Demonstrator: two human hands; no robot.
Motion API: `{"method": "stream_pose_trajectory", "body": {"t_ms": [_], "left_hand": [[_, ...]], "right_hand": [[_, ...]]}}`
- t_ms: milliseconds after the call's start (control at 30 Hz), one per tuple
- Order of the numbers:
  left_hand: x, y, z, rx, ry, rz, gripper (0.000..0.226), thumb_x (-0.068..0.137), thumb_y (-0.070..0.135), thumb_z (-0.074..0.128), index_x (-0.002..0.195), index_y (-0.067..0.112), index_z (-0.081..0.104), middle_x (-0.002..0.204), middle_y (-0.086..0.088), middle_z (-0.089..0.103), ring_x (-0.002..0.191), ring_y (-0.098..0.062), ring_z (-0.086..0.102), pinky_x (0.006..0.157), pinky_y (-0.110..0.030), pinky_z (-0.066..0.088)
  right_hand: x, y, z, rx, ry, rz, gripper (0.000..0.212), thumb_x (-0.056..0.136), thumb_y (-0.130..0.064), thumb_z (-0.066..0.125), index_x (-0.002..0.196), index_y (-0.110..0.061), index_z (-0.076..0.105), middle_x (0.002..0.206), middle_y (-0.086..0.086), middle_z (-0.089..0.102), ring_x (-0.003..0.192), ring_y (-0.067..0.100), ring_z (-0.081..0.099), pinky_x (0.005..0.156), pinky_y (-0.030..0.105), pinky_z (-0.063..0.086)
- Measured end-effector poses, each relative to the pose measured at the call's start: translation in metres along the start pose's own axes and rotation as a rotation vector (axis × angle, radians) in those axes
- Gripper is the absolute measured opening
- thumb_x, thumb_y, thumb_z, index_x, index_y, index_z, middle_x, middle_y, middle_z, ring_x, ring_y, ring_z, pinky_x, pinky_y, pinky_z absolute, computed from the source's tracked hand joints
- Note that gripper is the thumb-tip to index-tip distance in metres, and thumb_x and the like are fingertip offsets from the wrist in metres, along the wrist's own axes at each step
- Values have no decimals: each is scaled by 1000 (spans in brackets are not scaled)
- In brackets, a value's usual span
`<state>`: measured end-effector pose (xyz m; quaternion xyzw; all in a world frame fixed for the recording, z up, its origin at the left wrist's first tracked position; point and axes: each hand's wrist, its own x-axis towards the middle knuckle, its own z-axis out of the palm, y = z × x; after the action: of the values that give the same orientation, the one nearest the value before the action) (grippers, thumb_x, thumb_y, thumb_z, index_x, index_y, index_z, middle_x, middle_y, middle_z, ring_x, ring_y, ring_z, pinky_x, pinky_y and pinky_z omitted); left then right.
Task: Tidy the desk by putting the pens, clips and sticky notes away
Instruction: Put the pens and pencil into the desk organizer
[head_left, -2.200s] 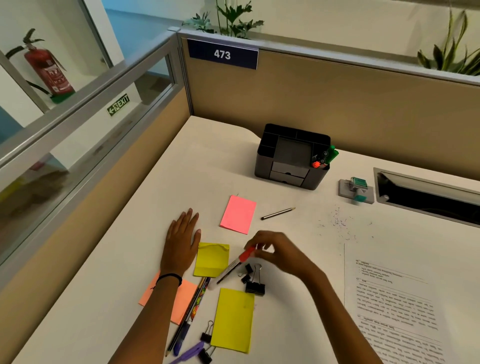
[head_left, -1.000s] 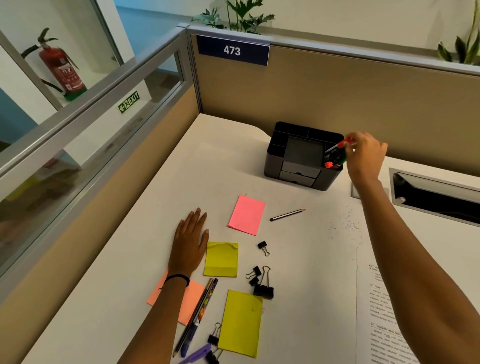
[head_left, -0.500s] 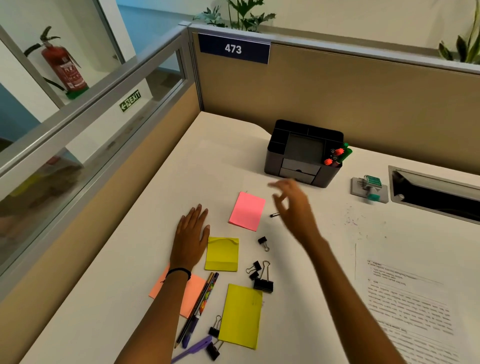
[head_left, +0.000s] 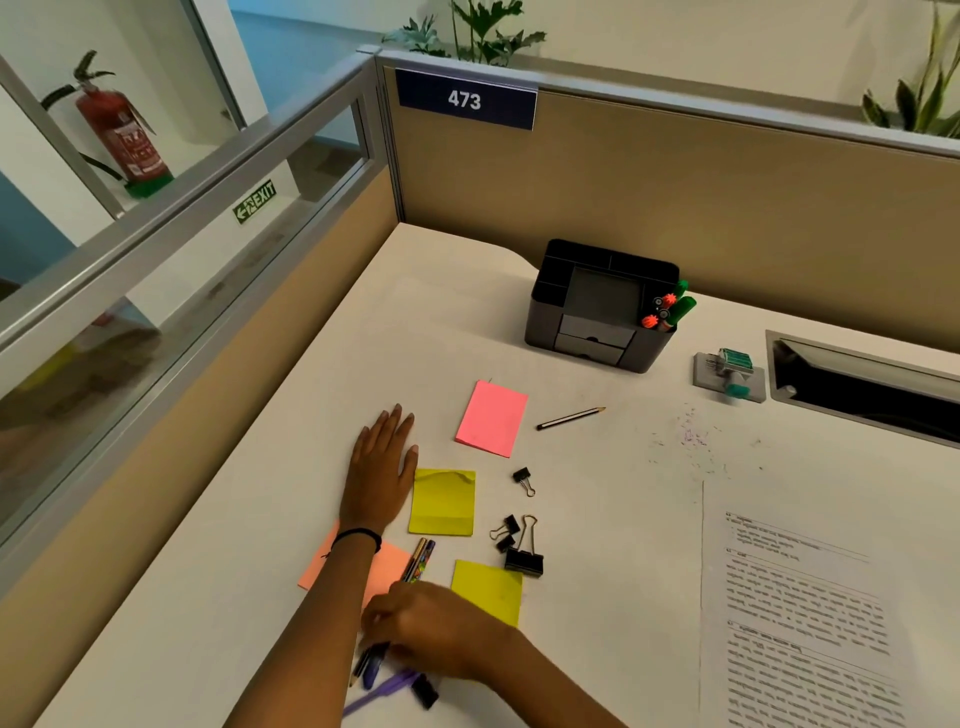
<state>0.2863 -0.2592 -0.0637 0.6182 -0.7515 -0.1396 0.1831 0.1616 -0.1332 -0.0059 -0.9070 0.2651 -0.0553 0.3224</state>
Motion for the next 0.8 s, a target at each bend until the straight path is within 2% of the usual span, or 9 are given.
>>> {"method": "stream_pose_trajectory", "body": {"t_ms": [200, 367, 533, 800], "left_hand": [[0, 0, 0, 3, -2, 1, 52, 93, 30, 35, 142, 14, 35, 152, -9, 30, 142, -25, 25, 117, -42, 17], [-1, 0, -2, 17, -7, 1, 53, 92, 31, 35, 142, 13, 35, 152, -9, 30, 141, -25, 26, 116, -41, 17], [-1, 1, -2, 20, -2, 3, 53, 91, 30, 35, 141, 13, 37, 151, -10, 32, 140, -27, 28, 115, -42, 19], [-1, 3, -4, 37, -24, -6, 54, 92, 33, 33, 142, 14, 35, 152, -8, 30, 141, -25, 26, 116, -40, 16]], "right_hand": [[1, -7, 8, -69, -61, -84, 25, 82, 8, 58, 106, 2, 65, 105, 23, 62, 82, 37, 53, 69, 44, 48], [0, -9, 6, -100, -86, -92, 28, 79, 9, 62, 106, 4, 62, 99, 26, 58, 85, 40, 53, 68, 45, 46], [-2, -7, 4, -158, -95, -74, 24, 84, 6, 57, 108, 6, 56, 95, 26, 51, 81, 40, 51, 66, 48, 47], [-9, 4, -7, -220, -80, -1, 15, 91, 4, 45, 104, 6, 52, 94, 28, 52, 79, 40, 51, 64, 48, 43]]}}
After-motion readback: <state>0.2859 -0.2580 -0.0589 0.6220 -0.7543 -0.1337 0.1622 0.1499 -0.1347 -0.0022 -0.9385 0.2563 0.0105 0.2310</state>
